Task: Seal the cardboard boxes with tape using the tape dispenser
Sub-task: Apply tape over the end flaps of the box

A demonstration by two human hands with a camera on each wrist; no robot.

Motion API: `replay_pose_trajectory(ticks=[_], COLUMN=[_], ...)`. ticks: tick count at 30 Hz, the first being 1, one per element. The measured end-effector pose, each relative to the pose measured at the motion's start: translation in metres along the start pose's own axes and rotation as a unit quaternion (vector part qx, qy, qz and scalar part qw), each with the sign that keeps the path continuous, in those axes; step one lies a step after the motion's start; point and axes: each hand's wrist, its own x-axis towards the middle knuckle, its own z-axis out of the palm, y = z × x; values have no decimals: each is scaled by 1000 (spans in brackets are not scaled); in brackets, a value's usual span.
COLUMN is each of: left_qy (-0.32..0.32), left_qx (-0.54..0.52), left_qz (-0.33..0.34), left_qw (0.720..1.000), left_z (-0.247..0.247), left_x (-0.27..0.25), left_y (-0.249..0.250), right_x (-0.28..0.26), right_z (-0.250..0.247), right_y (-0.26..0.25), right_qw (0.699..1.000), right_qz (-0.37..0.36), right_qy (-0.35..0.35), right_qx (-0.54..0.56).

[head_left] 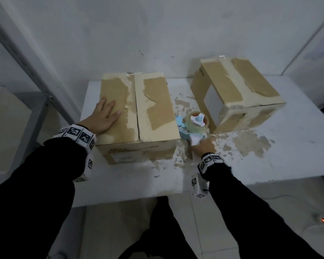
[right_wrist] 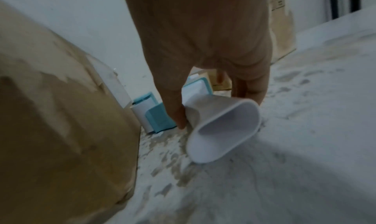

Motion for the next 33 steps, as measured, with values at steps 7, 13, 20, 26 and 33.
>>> replay_pose_trajectory(ticks=[7,13,20,26,33], left_qy=[-21,-7,59,13,-66], left_qx=[-9,-49,-87,-373,-670], left_qz=[4,2,106,96,94], left_qw=[1000,999,989,923,733], left_z=[1,-6,-31,-45,-57], left_x=[-33,-45,-47,-54,-63], left_y=[-1,6,49,101,117], right_x=[-12,-31,-76,-114,-135], right_z=[-17,-40,-93,-111,-103], right_y=[-4,-17,-69,-110,-141], right_qw=[991,956,906,879,861], right_qz=[-24,-101,-224,-311,-347], right_qy=[15,95,121,106,118], right_qx=[130,257,339,345,353])
